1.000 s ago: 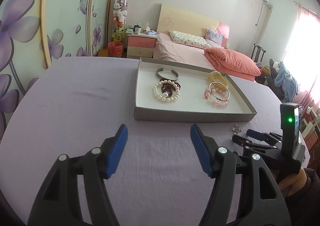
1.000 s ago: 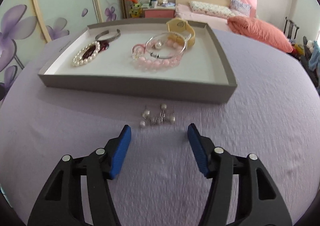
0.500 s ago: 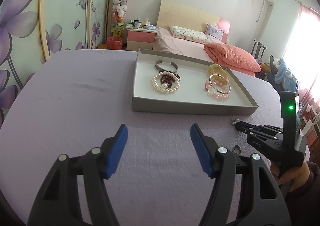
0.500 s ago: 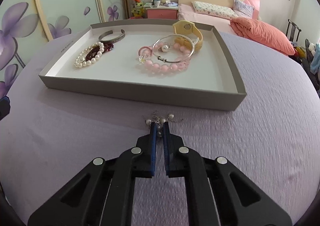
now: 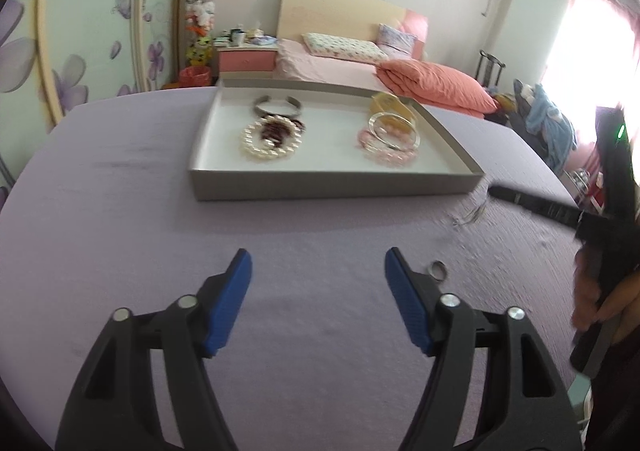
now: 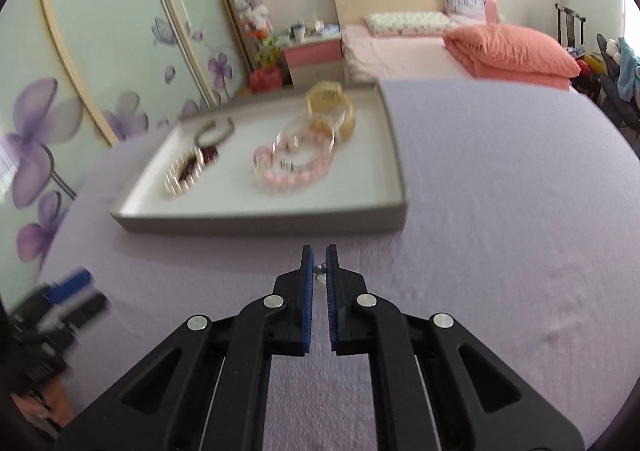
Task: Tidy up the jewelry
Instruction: 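Grasp the silver ring with the left tool while the right tool holds the earrings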
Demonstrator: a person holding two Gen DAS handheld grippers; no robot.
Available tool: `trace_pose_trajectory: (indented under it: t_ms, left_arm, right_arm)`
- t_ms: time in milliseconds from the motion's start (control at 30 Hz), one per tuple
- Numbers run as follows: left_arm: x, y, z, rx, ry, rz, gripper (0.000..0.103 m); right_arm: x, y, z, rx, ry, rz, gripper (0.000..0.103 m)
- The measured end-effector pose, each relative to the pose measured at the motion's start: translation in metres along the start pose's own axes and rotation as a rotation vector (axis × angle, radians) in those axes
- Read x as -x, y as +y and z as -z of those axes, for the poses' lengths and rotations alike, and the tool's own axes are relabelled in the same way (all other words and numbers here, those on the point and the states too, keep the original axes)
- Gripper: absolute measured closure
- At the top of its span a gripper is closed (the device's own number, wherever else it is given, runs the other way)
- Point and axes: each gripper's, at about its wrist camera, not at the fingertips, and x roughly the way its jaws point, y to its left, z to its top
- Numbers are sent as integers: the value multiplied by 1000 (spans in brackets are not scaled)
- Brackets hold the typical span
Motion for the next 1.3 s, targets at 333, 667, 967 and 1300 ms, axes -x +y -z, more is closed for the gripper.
trace_pose_trajectory:
  t_ms: [333, 667, 967, 1300]
  left_arm:
    - [-32, -53, 11, -99, 74, 68, 31]
    - [-65, -96, 17, -177, 131, 49, 35]
    - [-75, -109, 15, -181, 132, 14, 49]
    - [-78, -121, 16, -213, 119, -19, 71]
  right_arm:
    - [40, -10, -29, -25, -124, -32, 97]
    - [45, -23, -31, -50, -147, -40, 97]
    - [47, -26, -29, -52, -149, -49, 97]
    - [47, -24, -29, -58, -146, -62, 97]
